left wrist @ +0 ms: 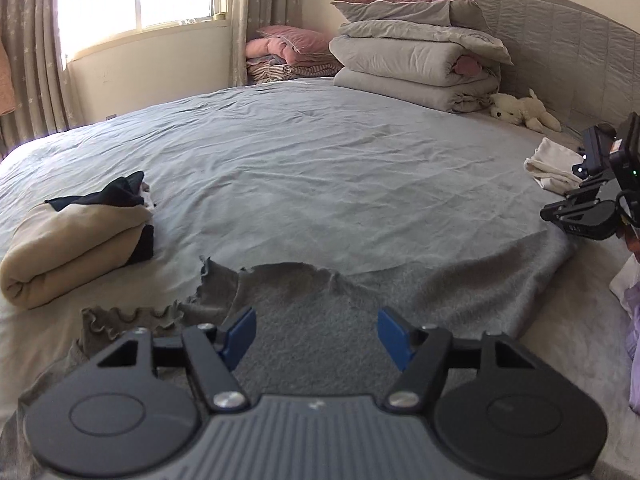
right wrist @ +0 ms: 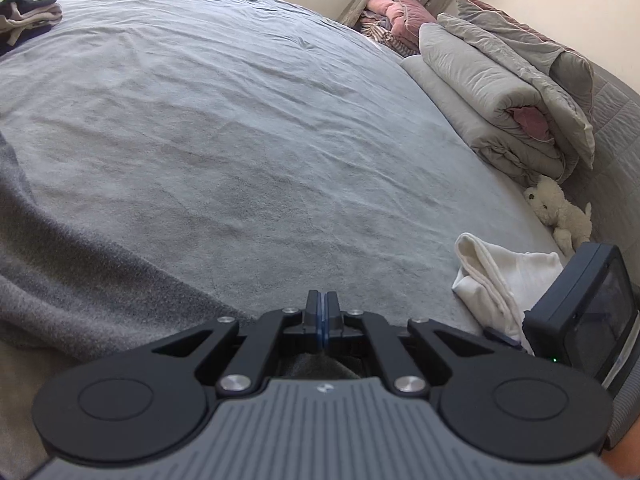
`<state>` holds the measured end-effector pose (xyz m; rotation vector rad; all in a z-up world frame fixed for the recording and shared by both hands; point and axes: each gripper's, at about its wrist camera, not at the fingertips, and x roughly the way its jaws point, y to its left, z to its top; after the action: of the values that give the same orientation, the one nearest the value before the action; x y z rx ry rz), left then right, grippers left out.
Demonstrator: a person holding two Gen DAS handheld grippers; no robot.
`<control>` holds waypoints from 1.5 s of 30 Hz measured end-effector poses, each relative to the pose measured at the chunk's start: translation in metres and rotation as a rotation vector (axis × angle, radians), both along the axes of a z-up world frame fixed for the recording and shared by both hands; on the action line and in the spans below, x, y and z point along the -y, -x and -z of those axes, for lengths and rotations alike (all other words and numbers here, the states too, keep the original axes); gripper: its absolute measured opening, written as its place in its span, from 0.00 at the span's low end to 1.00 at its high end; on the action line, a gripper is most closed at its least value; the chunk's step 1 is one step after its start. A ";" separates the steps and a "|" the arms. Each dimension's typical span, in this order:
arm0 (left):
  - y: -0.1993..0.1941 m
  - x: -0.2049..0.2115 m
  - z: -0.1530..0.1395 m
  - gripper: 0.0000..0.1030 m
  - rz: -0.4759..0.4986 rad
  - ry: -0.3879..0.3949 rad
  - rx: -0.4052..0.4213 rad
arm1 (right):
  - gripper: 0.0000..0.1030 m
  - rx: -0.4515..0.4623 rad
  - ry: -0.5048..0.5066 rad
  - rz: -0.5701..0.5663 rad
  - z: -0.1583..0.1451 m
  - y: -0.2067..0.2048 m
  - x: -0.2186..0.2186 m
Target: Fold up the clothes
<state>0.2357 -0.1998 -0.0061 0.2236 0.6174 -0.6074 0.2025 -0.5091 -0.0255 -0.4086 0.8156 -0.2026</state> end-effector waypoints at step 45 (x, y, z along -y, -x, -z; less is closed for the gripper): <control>-0.016 0.072 0.026 0.00 0.175 -0.139 0.112 | 0.37 -0.123 -0.058 -0.123 -0.032 0.033 0.061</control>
<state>0.2521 -0.2720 -0.0322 0.4423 0.5348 -0.7160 0.1695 -0.5703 0.0060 -0.4178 0.9120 -0.0393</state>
